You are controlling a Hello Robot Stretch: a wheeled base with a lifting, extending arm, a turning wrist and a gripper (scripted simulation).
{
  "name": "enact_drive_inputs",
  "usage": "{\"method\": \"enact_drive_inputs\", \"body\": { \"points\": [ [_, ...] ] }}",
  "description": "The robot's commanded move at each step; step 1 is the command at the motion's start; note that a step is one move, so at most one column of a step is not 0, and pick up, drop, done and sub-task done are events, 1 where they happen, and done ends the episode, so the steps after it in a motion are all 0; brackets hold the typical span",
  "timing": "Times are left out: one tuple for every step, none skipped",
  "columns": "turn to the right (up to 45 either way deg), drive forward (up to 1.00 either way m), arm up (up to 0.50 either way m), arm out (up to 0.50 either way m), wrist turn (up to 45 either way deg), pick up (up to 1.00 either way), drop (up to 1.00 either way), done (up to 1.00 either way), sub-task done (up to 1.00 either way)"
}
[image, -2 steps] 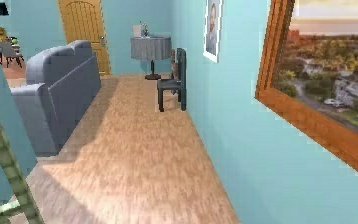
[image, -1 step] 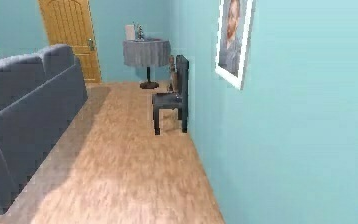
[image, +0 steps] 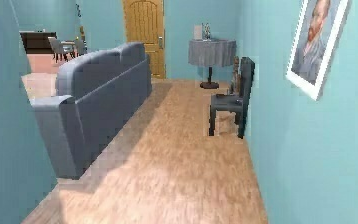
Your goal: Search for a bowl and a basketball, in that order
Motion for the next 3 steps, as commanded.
{"method": "enact_drive_inputs", "body": {
  "points": [
    [0.0, 1.0, 0.0, 0.0, 0.0, 0.0, 0.0, 0.0, 0.0],
    [0.0, 1.0, 0.0, 0.0, 0.0, 0.0, 0.0, 0.0, 0.0],
    [0.0, 1.0, 0.0, 0.0, 0.0, 0.0, 0.0, 0.0, 0.0]
  ]
}}
